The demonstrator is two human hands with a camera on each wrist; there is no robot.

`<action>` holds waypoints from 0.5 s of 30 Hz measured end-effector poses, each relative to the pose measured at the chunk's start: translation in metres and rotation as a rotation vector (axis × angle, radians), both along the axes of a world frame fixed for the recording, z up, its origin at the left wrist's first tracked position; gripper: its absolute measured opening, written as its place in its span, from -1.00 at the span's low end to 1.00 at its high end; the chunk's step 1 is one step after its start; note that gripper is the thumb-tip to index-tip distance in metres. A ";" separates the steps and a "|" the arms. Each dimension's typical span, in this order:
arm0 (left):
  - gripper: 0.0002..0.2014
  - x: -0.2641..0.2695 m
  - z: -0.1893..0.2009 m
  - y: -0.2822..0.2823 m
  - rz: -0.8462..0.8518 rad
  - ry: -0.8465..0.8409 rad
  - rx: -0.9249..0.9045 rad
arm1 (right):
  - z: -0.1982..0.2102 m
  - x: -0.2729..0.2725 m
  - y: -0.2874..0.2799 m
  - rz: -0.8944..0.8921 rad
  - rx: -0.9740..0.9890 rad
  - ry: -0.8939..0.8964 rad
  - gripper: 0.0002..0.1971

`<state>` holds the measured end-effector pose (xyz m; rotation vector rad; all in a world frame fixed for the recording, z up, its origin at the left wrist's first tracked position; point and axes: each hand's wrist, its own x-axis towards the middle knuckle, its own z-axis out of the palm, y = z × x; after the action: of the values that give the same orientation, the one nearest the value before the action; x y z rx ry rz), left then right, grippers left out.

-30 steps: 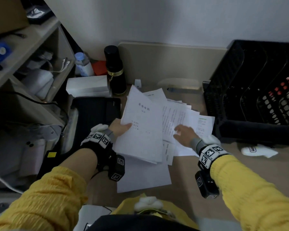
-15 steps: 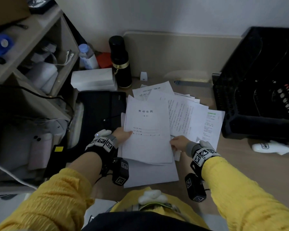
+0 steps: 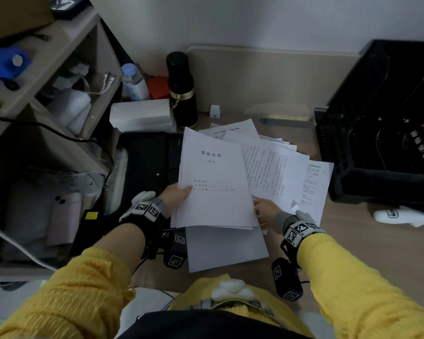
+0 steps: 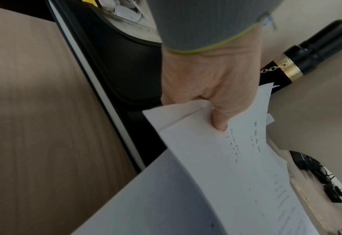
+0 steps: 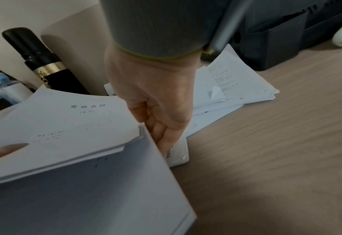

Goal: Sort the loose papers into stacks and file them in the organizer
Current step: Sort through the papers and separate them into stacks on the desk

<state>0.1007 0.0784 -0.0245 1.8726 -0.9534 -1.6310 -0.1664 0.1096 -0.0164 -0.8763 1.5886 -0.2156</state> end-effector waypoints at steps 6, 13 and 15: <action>-0.57 0.000 0.008 0.002 -0.032 -0.006 -0.011 | -0.003 0.003 0.003 0.007 -0.014 -0.001 -0.71; -0.58 0.004 0.020 -0.001 -0.007 -0.017 -0.060 | 0.007 -0.011 0.001 -0.071 -0.141 0.007 -0.82; -0.59 0.004 0.023 -0.002 0.002 -0.009 -0.072 | 0.011 -0.024 0.000 -0.092 -0.198 0.073 -0.81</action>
<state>0.1046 0.0762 -0.0014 1.8339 -1.0003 -1.5666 -0.1900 0.1096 -0.0057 -0.9736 1.6981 -0.4157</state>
